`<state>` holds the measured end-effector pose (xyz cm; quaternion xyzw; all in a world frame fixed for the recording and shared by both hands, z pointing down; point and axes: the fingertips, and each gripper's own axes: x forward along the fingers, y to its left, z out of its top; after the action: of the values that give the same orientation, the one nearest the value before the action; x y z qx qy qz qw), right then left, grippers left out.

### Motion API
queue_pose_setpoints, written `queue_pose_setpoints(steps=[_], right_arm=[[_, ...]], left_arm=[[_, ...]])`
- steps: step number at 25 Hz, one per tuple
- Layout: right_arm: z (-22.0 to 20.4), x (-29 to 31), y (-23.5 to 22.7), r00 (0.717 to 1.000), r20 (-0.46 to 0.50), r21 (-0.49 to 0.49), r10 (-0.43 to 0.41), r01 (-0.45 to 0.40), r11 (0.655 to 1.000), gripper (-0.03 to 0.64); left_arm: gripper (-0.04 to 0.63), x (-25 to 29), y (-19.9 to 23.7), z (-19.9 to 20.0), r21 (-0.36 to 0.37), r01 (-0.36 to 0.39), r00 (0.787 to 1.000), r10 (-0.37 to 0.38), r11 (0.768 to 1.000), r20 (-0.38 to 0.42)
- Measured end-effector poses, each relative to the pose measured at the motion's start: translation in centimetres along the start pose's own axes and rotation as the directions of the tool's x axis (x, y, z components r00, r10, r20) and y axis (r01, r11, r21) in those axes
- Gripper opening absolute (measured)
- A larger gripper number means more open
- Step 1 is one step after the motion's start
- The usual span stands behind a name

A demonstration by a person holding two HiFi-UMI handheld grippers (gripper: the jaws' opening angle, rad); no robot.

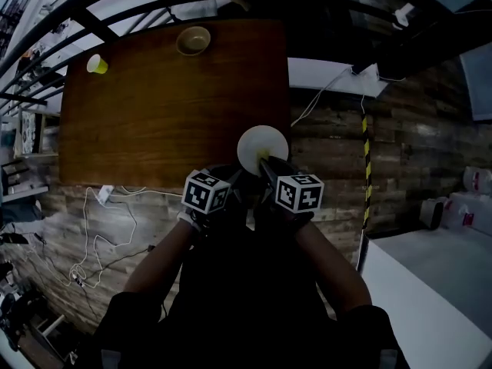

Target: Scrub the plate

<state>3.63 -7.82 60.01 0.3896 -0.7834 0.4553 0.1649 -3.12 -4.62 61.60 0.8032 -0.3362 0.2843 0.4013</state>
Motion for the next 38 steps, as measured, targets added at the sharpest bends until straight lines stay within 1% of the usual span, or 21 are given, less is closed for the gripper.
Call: queue_pose_setpoints(steps=[6,10,14,17,21,25,30,34,38], right_arm=[[-1.4,2.7,3.5,0.995,-0.075,-0.06,0.063,-0.068,0.996,0.11],[-2.5,3.4,4.7,0.992,-0.1,-0.078,0.083,-0.091,0.993,0.11],[-2.9,2.8,4.5,0.992,-0.099,-0.094,0.077,-0.086,0.992,0.11],[-2.8,1.9,3.3,0.995,-0.081,-0.085,0.059,-0.066,0.994,0.11],[-2.4,0.2,1.1,0.999,-0.042,-0.047,0.028,-0.03,0.998,0.11],[-1.6,-1.5,-1.4,1.0,0.004,-0.003,-0.014,0.014,1.0,0.11],[-0.1,-3.8,-4.2,0.996,0.054,0.047,-0.069,0.067,0.997,0.11],[0.6,-4.8,-5.1,0.994,0.075,0.058,-0.085,0.08,0.995,0.11],[0.5,-4.6,-4.5,0.996,0.062,0.041,-0.068,0.066,0.997,0.11]], left_arm=[[0.069,-1.8,2.2,-1.8,-0.084,-0.035,0.999,0.037,0.996,0.027],[0.069,-2.1,3.0,-2.1,-0.102,-0.036,0.998,0.041,0.994,0.042],[0.069,-1.5,2.7,-1.6,-0.088,-0.024,0.999,0.027,0.996,0.036],[0.069,-0.5,1.8,-0.8,-0.059,-0.006,1.0,0.008,0.998,0.022],[0.069,1.0,0.3,0.4,-0.008,0.017,1.0,-0.017,1.0,0.0],[0.069,2.3,-1.1,0.8,0.008,0.037,0.999,-0.037,0.999,-0.028],[0.069,3.2,-2.5,1.3,0.044,0.049,0.998,-0.047,0.998,-0.052],[0.069,3.4,-2.9,1.6,0.042,0.051,0.998,-0.049,0.998,-0.047],[0.069,3.0,-2.9,1.5,0.025,0.039,0.999,-0.038,0.999,-0.026]])
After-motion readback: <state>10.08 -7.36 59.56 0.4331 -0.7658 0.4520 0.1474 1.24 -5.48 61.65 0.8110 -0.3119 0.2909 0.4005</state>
